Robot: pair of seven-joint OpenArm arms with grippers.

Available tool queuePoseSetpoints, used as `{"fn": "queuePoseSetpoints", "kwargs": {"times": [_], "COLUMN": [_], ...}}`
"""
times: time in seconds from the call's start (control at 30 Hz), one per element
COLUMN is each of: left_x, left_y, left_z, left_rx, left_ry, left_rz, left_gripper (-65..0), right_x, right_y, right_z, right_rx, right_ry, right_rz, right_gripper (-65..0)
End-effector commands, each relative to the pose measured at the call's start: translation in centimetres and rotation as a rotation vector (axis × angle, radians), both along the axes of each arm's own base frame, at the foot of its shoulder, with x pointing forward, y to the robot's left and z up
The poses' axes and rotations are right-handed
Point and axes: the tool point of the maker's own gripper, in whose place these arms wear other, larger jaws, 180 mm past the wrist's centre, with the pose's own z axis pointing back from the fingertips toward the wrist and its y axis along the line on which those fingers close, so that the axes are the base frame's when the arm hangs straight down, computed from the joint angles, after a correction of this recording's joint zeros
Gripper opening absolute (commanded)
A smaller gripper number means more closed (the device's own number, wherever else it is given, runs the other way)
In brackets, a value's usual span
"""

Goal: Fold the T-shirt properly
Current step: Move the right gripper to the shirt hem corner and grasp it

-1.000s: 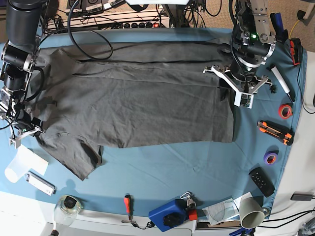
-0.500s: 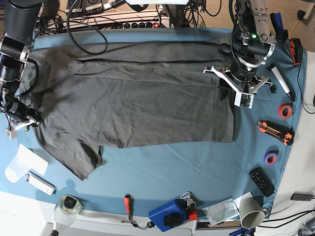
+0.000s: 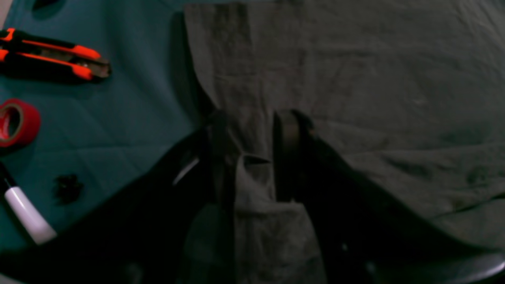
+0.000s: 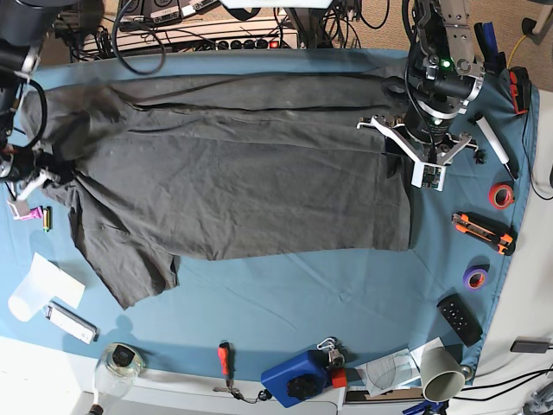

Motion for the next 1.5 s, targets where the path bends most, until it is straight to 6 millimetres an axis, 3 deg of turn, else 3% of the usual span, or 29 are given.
{"fn": "queuePoseSetpoints", "kwargs": {"times": [0.0,0.2,0.37,0.5,0.53,0.63,0.67,0.73,0.87,0.93,1.07,1.23,1.4,1.47], "left_x": [0.4,0.4,0.4,0.4,0.4,0.4,0.4,0.4,0.4,0.4,0.4,0.4,0.4,0.4], "left_y": [0.0,0.0,0.0,0.0,0.0,0.0,0.0,0.0,0.0,-0.2,-0.5,-0.5,-0.5,-0.5], "left_z": [1.0,1.0,1.0,1.0,1.0,1.0,1.0,1.0,1.0,1.1,1.2,1.2,1.2,1.2], "left_rx": [-0.003,-0.003,-0.003,-0.003,-0.003,-0.004,-0.003,-0.003,-0.004,-0.019,-0.039,-0.039,-0.039,-0.039], "left_ry": [-0.042,-0.042,-0.042,-0.042,-0.042,-0.042,-0.042,-0.042,-0.042,-0.044,-0.044,-0.044,-0.045,-0.045], "left_rz": [-0.001,-0.001,-0.001,-0.001,-0.001,-0.001,-0.001,-0.001,-0.002,-0.005,-0.009,-0.009,-0.009,-0.009], "left_gripper": [-44.6,-44.6,-44.6,-44.6,-44.6,-44.6,-44.6,-44.6,-44.6,-44.6,-44.6,-44.6,-44.5,-44.6], "right_x": [0.9,0.8,1.6,0.8,0.6,0.5,0.6,1.2,1.9,2.8,5.4,8.0,9.9,10.5], "right_y": [-1.6,-2.2,-4.8,-6.1,-5.9,-5.5,-5.6,-6.1,-8.1,-8.0,-6.7,-4.9,-1.6,-1.5], "right_z": [2.6,6.0,9.5,11.2,11.5,11.9,12.1,12.6,11.6,11.7,11.7,8.8,6.3,5.5], "right_rx": [-0.028,0.007,0.013,0.033,0.058,0.086,0.085,0.076,-0.079,-0.096,-0.120,-0.243,-0.288,-0.325], "right_ry": [-0.067,-0.204,-0.338,-0.374,-0.378,-0.383,-0.394,-0.434,-0.395,-0.411,-0.446,-0.383,-0.331,-0.325], "right_rz": [-0.009,-0.048,-0.150,-0.197,-0.191,-0.180,-0.186,-0.209,-0.241,-0.246,-0.219,-0.168,-0.083,-0.119], "right_gripper": [-65.0,-65.0,-65.0,-65.0,-62.9,-40.2,-36.3,-35.8,-35.8,-35.9,-35.9,-36.0,-36.1,-36.1]}}
